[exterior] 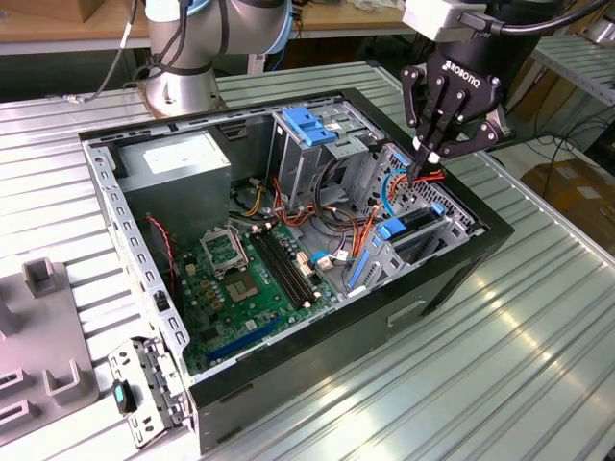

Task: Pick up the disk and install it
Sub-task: 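Insert the disk into the insertion slot, then insert the first disk wire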

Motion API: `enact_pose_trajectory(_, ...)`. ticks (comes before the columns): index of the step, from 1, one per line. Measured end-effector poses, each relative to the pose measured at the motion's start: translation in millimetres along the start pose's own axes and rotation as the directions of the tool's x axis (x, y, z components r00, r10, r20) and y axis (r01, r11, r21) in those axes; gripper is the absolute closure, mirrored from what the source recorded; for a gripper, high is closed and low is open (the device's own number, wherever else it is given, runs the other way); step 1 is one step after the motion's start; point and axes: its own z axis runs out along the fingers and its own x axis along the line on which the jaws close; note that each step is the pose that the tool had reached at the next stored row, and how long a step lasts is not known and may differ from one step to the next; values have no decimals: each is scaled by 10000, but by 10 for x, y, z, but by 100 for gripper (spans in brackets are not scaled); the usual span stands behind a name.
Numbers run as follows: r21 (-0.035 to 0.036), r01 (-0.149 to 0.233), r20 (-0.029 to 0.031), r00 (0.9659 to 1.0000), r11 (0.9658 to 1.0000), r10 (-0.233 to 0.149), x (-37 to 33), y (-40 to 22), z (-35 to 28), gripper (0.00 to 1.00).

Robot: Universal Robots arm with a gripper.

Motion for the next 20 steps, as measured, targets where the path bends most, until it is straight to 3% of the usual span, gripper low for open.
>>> enact_pose_trajectory(4, 0, 0, 4, 10000, 10000, 0, 0, -1, 17, 89)
enact_pose_trajectory(14, 0, 0, 1, 10000, 10000, 0, 86, -29, 257, 89)
enact_pose_trajectory(17, 0, 0, -2, 10000, 10000, 0, 88, -67, 312, 89)
enact_pose_trajectory(20, 1, 0, -6, 10000, 10000, 0, 82, -165, 378, 89)
